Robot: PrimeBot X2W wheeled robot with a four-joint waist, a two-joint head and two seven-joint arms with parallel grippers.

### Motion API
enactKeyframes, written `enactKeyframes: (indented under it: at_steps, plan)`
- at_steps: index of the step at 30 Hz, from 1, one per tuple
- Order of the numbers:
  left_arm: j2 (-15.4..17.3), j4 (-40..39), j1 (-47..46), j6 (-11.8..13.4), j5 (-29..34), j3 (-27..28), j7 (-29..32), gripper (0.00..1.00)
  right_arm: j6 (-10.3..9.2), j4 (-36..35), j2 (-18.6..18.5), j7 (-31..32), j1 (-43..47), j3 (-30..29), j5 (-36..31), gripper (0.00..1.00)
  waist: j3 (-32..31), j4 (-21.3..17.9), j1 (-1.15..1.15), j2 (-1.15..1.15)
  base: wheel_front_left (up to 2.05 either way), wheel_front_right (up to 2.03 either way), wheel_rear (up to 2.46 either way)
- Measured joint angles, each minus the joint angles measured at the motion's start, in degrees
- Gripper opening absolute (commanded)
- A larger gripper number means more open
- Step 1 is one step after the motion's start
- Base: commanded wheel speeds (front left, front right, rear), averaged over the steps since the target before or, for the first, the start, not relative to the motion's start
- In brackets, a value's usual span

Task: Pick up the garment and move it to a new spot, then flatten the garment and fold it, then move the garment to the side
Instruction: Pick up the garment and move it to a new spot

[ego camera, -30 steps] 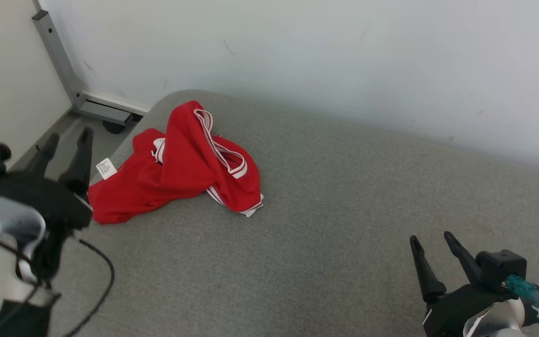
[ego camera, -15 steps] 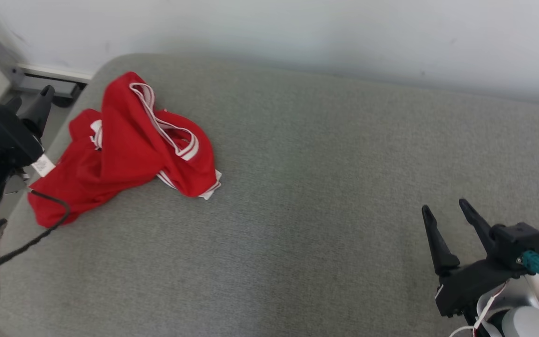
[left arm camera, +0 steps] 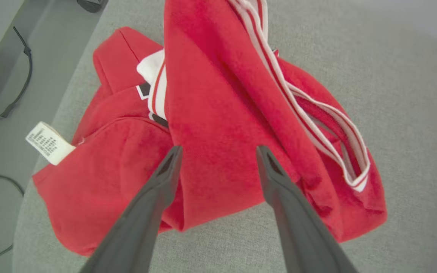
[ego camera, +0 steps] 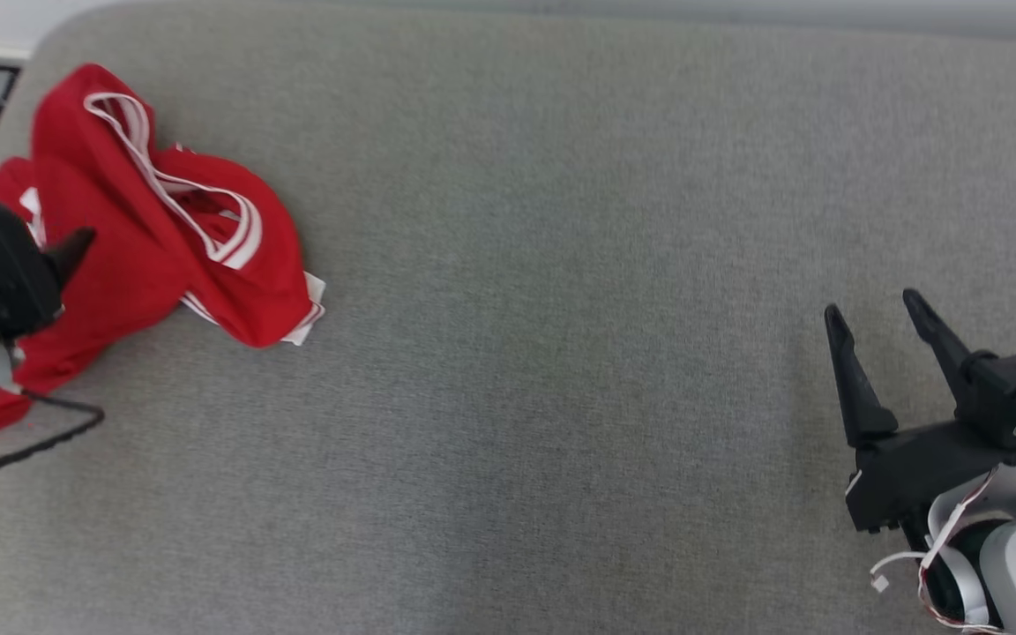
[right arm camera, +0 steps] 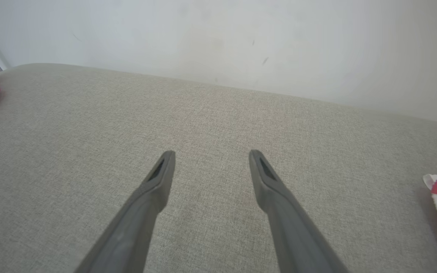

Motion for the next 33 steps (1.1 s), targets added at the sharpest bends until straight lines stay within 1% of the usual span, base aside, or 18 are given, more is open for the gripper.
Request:
enactKeyframes:
  at_steps: [4, 7, 8, 9, 13, 21, 23, 27, 29, 33]
  plan:
    - [1.00, 1.69, 0.02, 0.00, -0.18, -2.44, 0.98, 1.00, -0.21, -1.32, 0.16, 0.78, -0.73, -0.07, -0.57, 1.00, 2.37, -0.70, 0.00, 0.00, 0.00, 0.00, 0.00]
    - [0.42, 3.38, 0.01, 0.00, -1.45, -3.11, 2.19, 1.00, -0.21, -1.76, 0.14, 1.45, -0.82, -0.64, -1.10, 1.00, 3.78, -1.04, -0.01, 0.00, 0.00, 0.00, 0.00]
    - [0.42, 3.38, 0.01, 0.00, -1.45, -3.11, 2.19, 0.85, -0.21, -1.76, 0.14, 1.45, -0.82, -0.64, -1.10, 1.00, 3.78, -1.04, -0.01, 0.00, 0.00, 0.00, 0.00]
    - [0.18, 3.50, 0.02, 0.00, -1.79, -4.32, 2.76, 0.00, -0.21, -1.83, 0.15, 1.72, -0.82, -0.78, -1.20, 1.00, 4.18, -1.10, -0.01, 0.00, 0.00, 0.00, 0.00]
    - [-0.47, 3.54, -0.07, 0.00, -3.16, -6.58, 3.10, 0.00, -0.22, -1.82, 0.23, 2.24, -0.81, -1.37, -2.02, 1.00, 5.10, -1.14, 0.00, 0.00, 0.00, 0.00, 0.00]
    - [0.83, 1.62, -4.00, -0.01, -4.33, -11.05, 0.87, 0.00, -0.26, -1.81, 1.03, 2.80, -0.83, -1.92, -2.09, 1.00, 4.45, -0.51, -0.02, 0.00, 0.00, 0.00, 0.00]
    - [1.68, 0.86, -4.42, -0.02, -4.36, -13.18, 0.76, 0.00, -0.26, -1.41, 1.45, 3.07, -0.95, -1.78, -2.15, 1.00, 4.18, -0.45, -0.02, 0.00, 0.00, 0.00, 0.00]
    - [3.41, 0.79, -4.43, -0.01, -6.37, -15.14, -0.01, 0.00, -0.26, -0.45, 2.66, 3.18, -1.20, -1.05, -2.35, 1.00, 3.36, -0.69, -0.02, -0.01, 0.00, 0.00, 0.00]
    - [3.36, 0.10, -4.45, -0.01, -7.62, -16.86, -0.85, 0.00, -0.26, 0.64, 2.71, 3.11, -1.12, -1.34, -2.34, 1.00, 2.47, -0.95, -0.02, -0.01, 0.00, 0.00, 0.00]
    - [2.49, -2.65, -5.02, -0.01, -11.72, -17.55, -2.83, 0.00, -0.26, 1.82, 2.82, 2.54, -1.04, -1.93, -2.01, 1.00, 1.02, -1.35, -0.02, -0.01, 0.00, 0.00, 0.00]
